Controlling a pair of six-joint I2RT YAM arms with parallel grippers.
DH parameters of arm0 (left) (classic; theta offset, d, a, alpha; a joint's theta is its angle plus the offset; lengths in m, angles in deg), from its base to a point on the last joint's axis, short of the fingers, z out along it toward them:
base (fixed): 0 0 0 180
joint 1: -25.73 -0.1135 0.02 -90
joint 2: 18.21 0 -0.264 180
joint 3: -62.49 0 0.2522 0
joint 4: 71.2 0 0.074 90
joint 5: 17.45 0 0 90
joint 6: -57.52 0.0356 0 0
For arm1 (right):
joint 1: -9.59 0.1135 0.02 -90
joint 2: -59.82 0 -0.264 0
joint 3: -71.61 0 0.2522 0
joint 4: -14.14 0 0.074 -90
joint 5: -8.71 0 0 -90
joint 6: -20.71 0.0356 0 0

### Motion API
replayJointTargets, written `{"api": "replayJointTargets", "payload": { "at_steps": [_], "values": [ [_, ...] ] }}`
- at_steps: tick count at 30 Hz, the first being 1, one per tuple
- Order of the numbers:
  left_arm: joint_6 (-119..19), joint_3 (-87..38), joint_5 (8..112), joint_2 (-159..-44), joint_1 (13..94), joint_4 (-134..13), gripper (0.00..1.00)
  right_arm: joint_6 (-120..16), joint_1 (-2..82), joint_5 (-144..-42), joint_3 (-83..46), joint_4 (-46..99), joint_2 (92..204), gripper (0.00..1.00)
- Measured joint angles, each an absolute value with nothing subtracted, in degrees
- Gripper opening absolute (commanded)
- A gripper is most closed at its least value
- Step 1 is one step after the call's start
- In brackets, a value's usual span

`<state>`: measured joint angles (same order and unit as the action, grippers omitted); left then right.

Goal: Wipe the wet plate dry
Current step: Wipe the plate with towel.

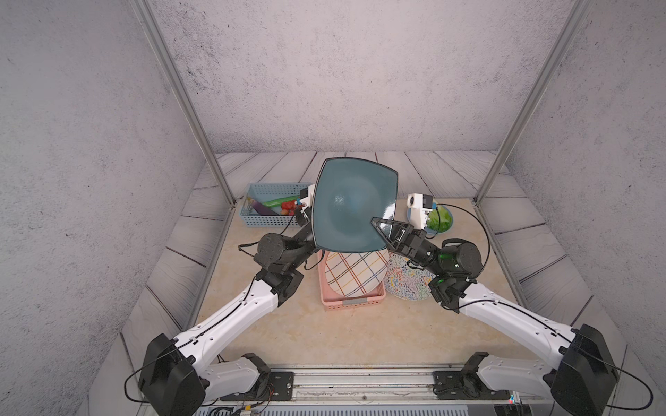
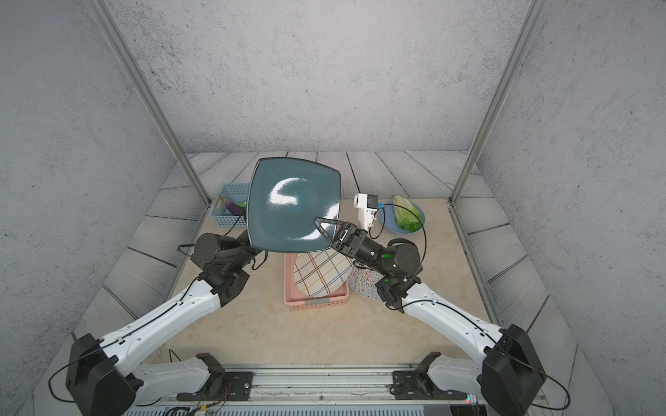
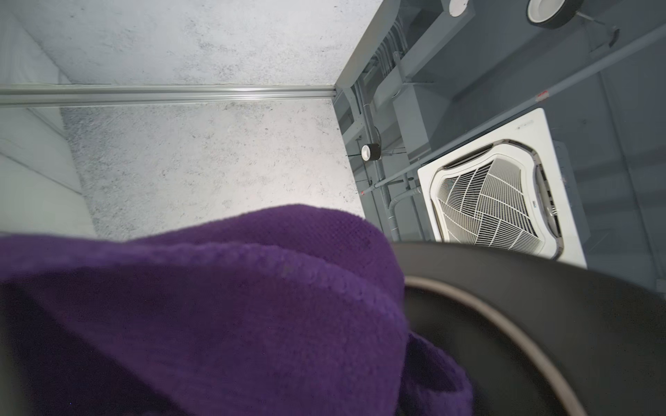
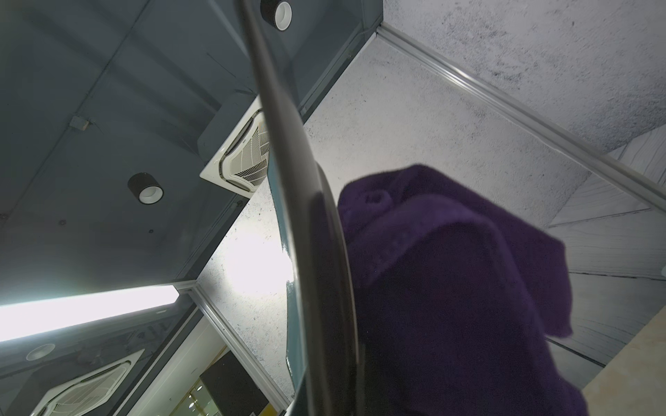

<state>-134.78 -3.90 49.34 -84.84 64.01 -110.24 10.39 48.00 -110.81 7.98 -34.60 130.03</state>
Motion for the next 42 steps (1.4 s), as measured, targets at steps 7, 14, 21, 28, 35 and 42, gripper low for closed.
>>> {"api": "replayJointTargets", "payload": {
  "at_steps": [7, 14, 21, 28, 35, 42],
  "values": [
    [-112.92, -0.73, 47.68, -65.45, 54.78, -78.63, 0.0, 12.16, 37.23, -107.79, 8.97, -27.83, 130.84, 0.0],
    [-81.34, -15.06, 55.27, -65.98, 54.83, -50.41, 0.0, 1.29, 40.75, -108.43, 8.86, -3.72, 127.54, 0.0],
    [-70.13, -14.67, 55.44, -79.64, 55.94, -43.81, 0.0, -5.11, 43.87, -108.6, 9.25, 8.17, 125.14, 0.0],
    [-60.31, -21.62, 62.22, -88.51, 71.53, -37.52, 0.0, -5.44, 45.08, -107.05, 10.06, 9.48, 125.11, 0.0],
    [-59.85, -21.42, 67.97, -87.27, 66.83, -35.07, 0.0, -5.29, 45.08, -105.74, 11.39, 9.46, 124.83, 0.0],
    [-62.78, -19.7, 68.01, -88.64, 66.63, -37.52, 0.0, -5.77, 45.05, -104.25, 13.01, 11.45, 123.19, 0.0]
  ]
}}
